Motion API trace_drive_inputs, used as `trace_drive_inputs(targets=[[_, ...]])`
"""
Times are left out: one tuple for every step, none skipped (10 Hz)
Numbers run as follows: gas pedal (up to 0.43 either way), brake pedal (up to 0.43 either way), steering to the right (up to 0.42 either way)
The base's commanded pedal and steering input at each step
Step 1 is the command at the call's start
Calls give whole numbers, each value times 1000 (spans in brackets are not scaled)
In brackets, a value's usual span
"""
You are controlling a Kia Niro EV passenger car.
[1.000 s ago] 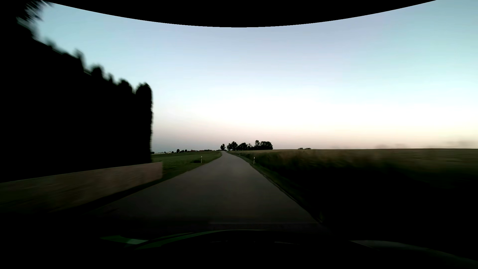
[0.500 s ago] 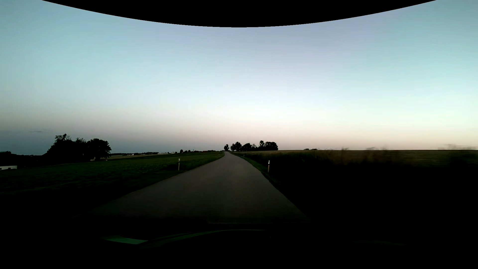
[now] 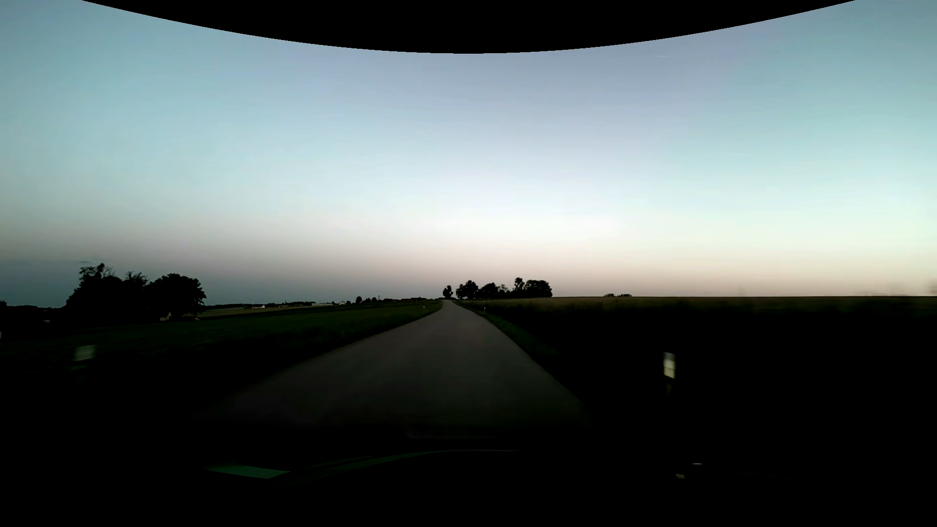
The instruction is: Follow the waypoints while adhering to traffic rules and regulations
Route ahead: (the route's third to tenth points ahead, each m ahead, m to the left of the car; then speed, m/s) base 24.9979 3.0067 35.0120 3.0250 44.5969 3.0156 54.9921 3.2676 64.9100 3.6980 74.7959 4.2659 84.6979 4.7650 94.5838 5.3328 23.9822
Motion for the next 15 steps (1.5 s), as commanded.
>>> trace_drive_inputs(targets=[[197,0,-4],[197,0,-4],[197,0,-4],[197,0,-4],[197,0,-4],[197,0,-4],[197,0,-4],[197,0,-4],[197,0,-4],[197,0,-4],[197,0,-4],[197,0,-5],[197,0,-4],[197,0,-5],[197,0,-4]])
